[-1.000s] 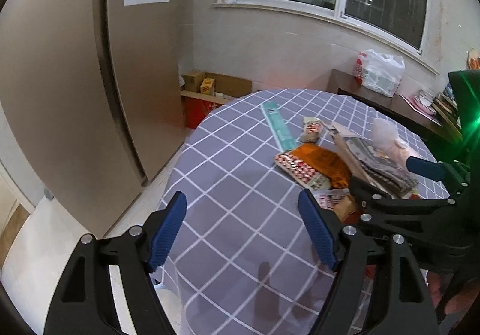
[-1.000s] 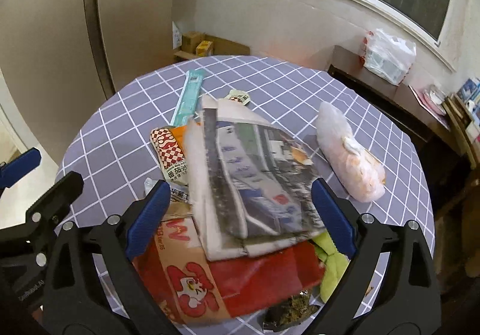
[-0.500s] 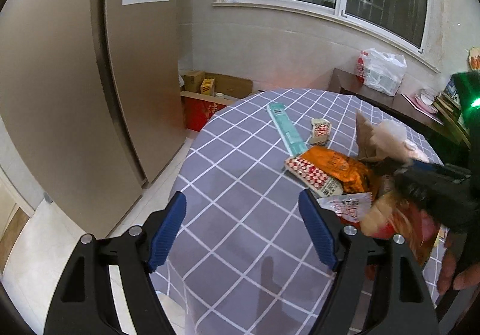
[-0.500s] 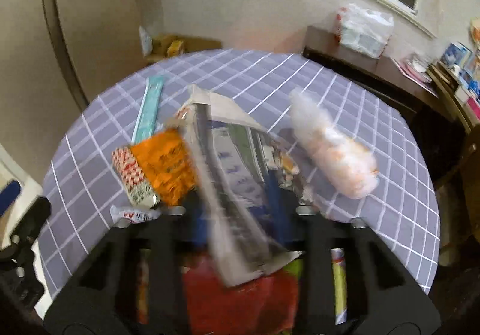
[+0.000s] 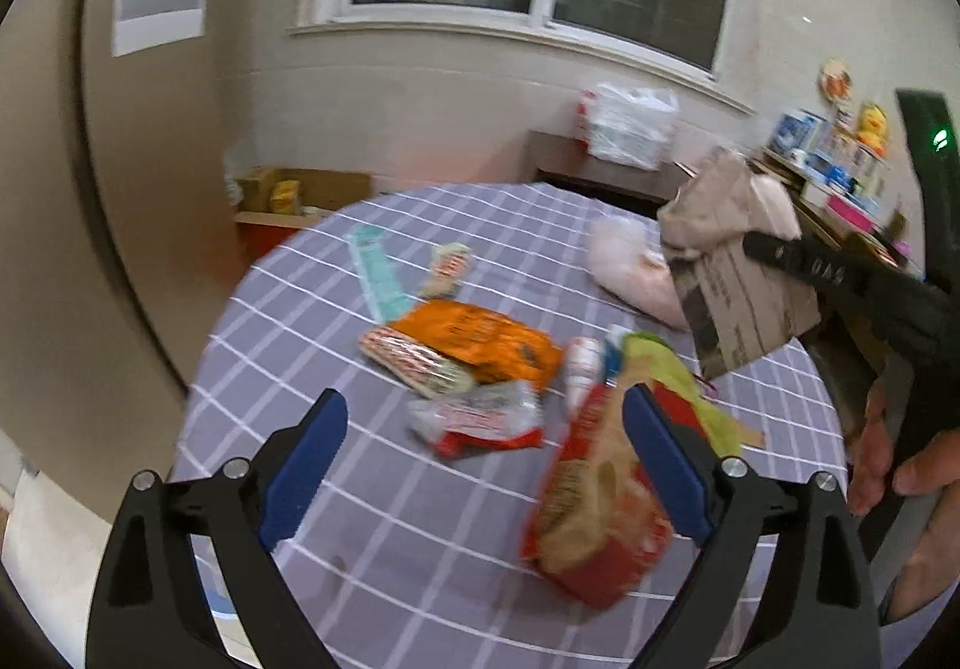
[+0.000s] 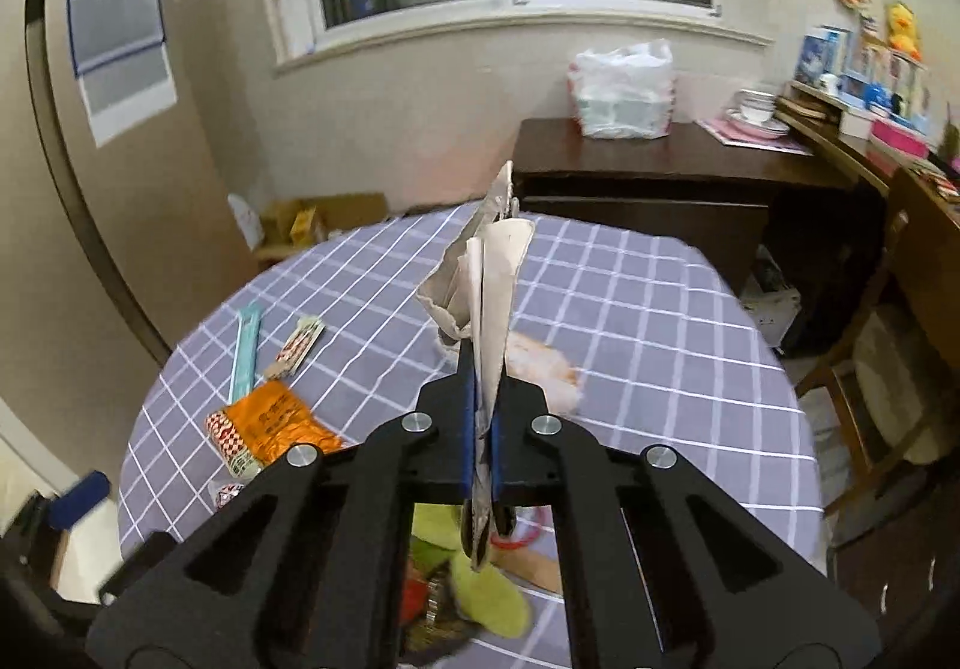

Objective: Collect trash
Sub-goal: 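Grasp the newspaper with the right gripper while the left grasps the red snack bag, then carry the newspaper and red bag over the blue bucket with both grippers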

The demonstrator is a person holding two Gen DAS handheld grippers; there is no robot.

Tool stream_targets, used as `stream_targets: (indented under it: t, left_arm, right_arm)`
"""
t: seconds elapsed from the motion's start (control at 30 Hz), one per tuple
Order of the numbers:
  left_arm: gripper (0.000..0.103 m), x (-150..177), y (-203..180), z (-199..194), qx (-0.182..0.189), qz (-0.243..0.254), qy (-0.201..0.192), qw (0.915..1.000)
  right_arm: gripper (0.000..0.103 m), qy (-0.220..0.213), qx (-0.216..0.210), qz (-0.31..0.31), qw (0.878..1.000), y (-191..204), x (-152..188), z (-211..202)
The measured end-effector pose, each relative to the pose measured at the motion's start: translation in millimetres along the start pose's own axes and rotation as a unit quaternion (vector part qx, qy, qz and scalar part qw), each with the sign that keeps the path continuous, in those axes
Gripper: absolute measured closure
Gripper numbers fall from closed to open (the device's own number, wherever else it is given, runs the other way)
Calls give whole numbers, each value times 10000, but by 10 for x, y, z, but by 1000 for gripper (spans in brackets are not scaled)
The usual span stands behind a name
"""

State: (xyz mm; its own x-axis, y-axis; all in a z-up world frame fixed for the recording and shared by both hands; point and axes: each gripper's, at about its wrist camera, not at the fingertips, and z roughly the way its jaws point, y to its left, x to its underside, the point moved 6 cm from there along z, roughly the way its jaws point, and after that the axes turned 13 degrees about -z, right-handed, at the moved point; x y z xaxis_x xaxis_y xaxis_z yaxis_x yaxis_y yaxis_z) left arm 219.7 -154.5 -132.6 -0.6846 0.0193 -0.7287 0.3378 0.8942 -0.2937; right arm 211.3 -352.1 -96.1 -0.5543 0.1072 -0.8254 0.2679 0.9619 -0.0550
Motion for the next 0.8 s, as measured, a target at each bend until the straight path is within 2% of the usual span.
stream_targets:
  t: [0.13, 0.3, 0.33, 0.37, 0.4, 0.47, 0.5, 0.57, 0.7, 0.8]
  left_arm:
    - [12, 104, -147, 78, 225, 81, 242, 9994]
    - [13, 269, -271, 233, 263, 208, 620, 9975]
    - [17, 311, -300, 267, 239, 280, 680, 9970]
    - [45, 338, -310, 279, 220, 328, 719, 9966]
    - [49, 372, -327, 307, 165, 381, 783, 9961]
    - [54, 377, -349, 268, 152, 471, 659, 9966]
    - [69, 375, -371, 226, 158, 531, 579, 9968]
    - [74, 339, -407, 106, 282, 559, 426, 9971]
    - [77, 255, -441, -36, 21, 780, 66, 9969]
    - [77, 205, -442, -112, -18, 764, -25, 9971]
  right_arm:
    - [99, -34, 113, 114, 9999, -203, 76, -142]
    - [99, 97, 87, 382, 9992, -399, 288, -248]
    - [99, 124, 76, 409, 9991, -415, 323, -259]
    - [99, 176, 75, 417, 9989, -428, 370, -260]
    - [99, 210, 81, 419, 9989, -432, 406, -264]
    - [99, 261, 68, 450, 9986, -432, 482, -268]
    - [99, 276, 48, 456, 9986, -423, 508, -270]
    - [99, 256, 85, 437, 9987, -412, 520, -301]
    - [99, 204, -50, 467, 9987, -409, 505, -356]
    - [99, 127, -78, 428, 9990, -382, 479, -416]
